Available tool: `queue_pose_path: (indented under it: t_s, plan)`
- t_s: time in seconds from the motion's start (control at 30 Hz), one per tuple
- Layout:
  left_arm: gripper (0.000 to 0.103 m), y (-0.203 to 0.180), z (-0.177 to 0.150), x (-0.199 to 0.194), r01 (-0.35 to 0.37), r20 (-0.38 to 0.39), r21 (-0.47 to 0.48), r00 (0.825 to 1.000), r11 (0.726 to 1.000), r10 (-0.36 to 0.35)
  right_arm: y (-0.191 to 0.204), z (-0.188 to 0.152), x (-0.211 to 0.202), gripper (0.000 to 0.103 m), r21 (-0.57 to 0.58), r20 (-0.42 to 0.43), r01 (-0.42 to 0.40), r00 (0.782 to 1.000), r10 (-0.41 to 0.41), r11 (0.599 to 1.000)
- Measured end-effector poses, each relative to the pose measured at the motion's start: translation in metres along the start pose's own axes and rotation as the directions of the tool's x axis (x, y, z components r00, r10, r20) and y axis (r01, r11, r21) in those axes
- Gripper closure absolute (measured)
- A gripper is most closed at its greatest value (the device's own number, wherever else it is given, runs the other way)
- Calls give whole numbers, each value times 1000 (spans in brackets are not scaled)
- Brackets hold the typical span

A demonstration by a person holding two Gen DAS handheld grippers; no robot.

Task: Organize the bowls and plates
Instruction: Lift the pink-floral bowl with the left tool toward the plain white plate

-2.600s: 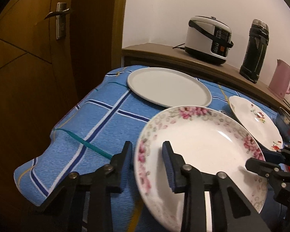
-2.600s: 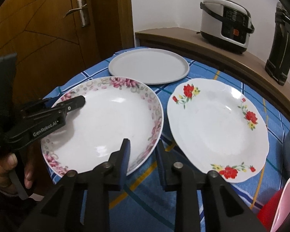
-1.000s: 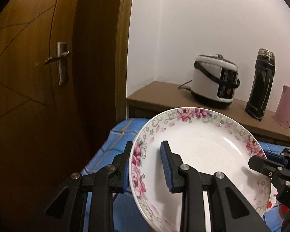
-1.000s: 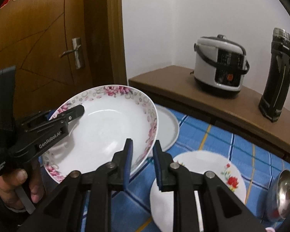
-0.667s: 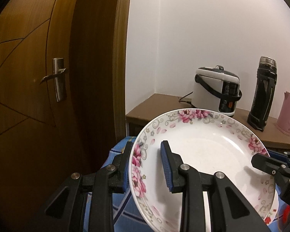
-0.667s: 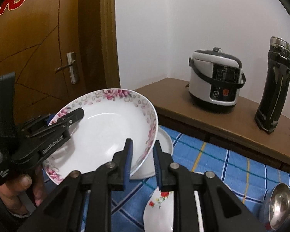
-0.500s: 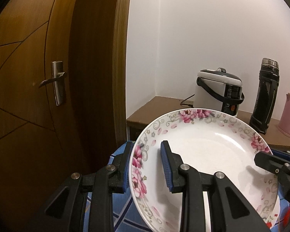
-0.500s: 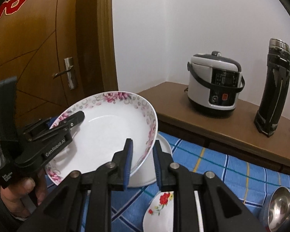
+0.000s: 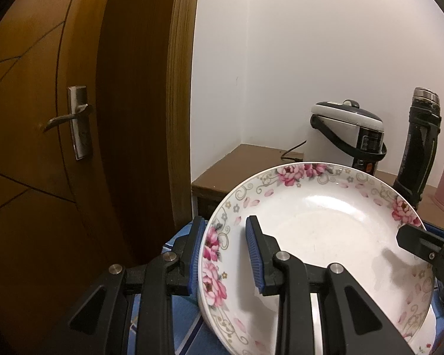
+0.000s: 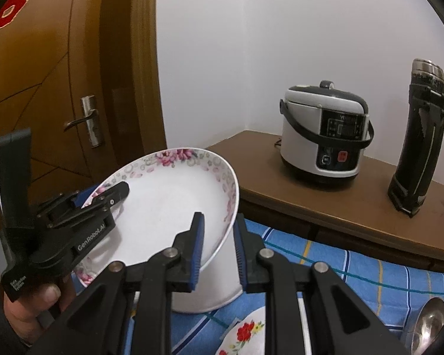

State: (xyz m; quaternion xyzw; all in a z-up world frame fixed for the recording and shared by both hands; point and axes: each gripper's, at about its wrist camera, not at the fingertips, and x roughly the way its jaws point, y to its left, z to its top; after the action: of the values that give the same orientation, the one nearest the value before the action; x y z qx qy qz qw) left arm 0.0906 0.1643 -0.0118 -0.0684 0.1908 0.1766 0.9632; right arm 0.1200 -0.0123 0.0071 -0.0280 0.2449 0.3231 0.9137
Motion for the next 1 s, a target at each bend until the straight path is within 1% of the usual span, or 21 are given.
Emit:
queue_pose_path:
  t_s: [0.2,0.4,0.67,1.0]
  plan:
    - [72,4,-2,20,0,-22,-8,1000,1000,0,-4,-1,24,83,28,-31,0,1000,1,1000]
    - [72,8,-3,30,5,-8,-20,1000,1000,-5,-6,-6,41,83,33,-50,6,999,-5,999]
    - [72,6,-2,36,-7,7,-22,1000,1000,7,-7,-11,55,83,30,-70,19,997,-17,999]
    - [72,2,-5,49,-14,-35,0,999,1000,14,-10,-14,64,83,36,-88,27,996,-24,999]
